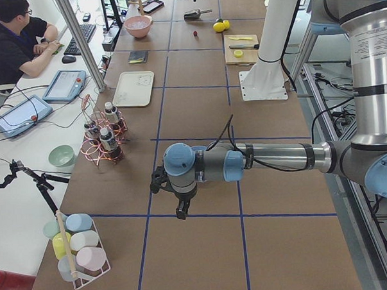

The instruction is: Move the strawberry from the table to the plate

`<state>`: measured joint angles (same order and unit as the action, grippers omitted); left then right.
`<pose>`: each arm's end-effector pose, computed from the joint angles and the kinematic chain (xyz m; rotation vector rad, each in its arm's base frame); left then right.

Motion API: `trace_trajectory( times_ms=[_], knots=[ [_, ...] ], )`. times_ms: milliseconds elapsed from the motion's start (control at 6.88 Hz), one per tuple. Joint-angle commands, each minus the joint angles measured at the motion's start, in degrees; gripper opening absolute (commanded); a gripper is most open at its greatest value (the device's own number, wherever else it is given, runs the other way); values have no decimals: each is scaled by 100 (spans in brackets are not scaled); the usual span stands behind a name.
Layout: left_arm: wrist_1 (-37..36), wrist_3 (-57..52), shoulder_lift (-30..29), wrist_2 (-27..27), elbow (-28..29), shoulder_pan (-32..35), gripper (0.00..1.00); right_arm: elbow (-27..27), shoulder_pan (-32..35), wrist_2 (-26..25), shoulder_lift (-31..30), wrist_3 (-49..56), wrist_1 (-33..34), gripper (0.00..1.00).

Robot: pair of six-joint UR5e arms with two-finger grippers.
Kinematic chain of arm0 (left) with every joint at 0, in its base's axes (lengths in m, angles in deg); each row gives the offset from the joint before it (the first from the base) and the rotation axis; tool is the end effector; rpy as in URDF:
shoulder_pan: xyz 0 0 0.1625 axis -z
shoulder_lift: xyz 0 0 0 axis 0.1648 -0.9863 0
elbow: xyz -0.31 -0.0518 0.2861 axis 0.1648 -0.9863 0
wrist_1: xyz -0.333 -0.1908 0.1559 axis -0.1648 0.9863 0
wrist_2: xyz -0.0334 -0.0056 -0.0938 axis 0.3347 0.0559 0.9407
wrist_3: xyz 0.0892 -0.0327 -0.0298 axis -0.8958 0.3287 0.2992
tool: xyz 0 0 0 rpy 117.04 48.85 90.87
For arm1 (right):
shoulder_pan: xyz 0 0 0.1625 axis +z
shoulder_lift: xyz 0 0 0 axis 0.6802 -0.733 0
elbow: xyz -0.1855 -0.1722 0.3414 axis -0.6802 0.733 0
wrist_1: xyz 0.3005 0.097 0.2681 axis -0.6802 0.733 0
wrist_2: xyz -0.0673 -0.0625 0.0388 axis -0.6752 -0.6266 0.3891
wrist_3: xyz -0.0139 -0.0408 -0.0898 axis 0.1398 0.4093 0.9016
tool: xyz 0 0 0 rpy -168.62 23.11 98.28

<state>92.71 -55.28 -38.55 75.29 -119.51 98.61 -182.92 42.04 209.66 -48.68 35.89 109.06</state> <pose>-0.0538 -0.4259 0.6386 0.0959 0.8190 0.2300 0.0311 -0.4095 0.6666 -0.0158 -0.7247 -0.0422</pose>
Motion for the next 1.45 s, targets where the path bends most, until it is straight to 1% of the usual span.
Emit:
trace_trajectory(
  times_ms=[0, 291, 436, 582, 727, 873, 1018, 1164, 1309],
  knots=[
    [9, -26, 35, -3, 26, 26, 100, -9, 0, 9, 9, 0, -9, 100],
    [44, -26, 18, -3, -79, 27, 100, -193, 0, 35, 18, 0, -9, 100],
    [61, -18, -43, -3, -79, 0, 100, -307, -70, 113, 18, -17, -157, 100],
    [79, -35, -79, 6, -149, -9, 100, -308, -70, 349, 18, -18, -593, 100],
    [514, -26, -253, 15, -63, -17, 100, -325, -70, 369, 44, -52, -1372, 100],
    [1432, 17, -464, 76, 225, -35, 100, -282, -70, 395, 61, -157, -1702, 100],
    [2216, -26, -448, 94, 246, -35, 100, -308, -70, 491, 105, -323, -1722, 100],
    [3189, 35, -535, 163, 342, -157, 100, -256, -70, 483, 105, -334, -1714, 100],
    [3878, 348, -527, 190, 673, -245, 100, -177, -70, 501, 105, -317, -1723, 100]
  ],
)
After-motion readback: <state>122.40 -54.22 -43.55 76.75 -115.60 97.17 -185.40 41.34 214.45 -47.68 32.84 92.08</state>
